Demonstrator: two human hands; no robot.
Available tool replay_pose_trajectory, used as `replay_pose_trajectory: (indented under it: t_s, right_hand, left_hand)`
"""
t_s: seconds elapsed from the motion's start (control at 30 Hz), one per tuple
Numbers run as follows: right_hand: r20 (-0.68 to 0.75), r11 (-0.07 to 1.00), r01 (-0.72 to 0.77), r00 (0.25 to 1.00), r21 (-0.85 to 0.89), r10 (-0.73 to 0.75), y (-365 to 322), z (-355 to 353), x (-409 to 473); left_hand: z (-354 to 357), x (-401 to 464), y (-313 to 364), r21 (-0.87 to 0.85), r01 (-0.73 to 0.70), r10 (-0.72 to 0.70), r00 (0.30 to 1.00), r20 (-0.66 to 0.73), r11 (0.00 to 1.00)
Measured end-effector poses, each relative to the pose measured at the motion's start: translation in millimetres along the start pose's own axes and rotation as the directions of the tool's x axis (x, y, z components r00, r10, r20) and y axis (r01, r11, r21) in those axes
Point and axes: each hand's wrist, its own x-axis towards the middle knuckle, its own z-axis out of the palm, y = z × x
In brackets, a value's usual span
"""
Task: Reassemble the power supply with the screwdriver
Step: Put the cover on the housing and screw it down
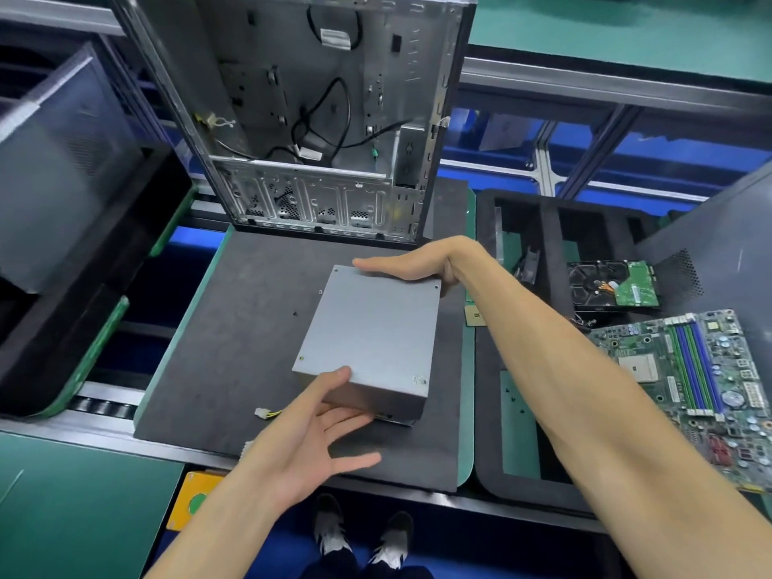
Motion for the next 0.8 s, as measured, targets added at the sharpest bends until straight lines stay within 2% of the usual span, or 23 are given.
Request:
replay_pose_trajectory:
  t_s: [0.13, 0.3, 0.47, 0.8]
  right_hand:
    - [0.026, 0.994, 0.029, 0.999, 0.109, -0.032, 7.7, 2.5, 6.8]
    - [0.031, 0.985, 0.082, 0.996, 0.151, -0.087, 13.1, 9.9, 9.2]
    - [0.029, 0.973, 0.122, 0.991, 0.195, -0.13, 16.8, 13.2, 2.2]
    - [-0.072, 0.975, 0.186, 0.981, 0.122, -0.178, 21.1, 23.2, 4.2]
  left_hand:
    - [-5.6, -1.1, -1.8, 0.041, 0.011, -0.01, 1.0, -0.025, 0.999]
    - [-8.5, -0.4, -5.8, 0.047, -0.02, 0.023, 0.998, -0.067, 0.999]
    - [-9.9, 1.2, -9.6, 0.086, -0.061, 0.062, 0.998, -0.016, 0.994]
    - [-12.5, 14.6, -14.6, 0.151, -0.11, 0.116, 0.993, -0.027, 0.982]
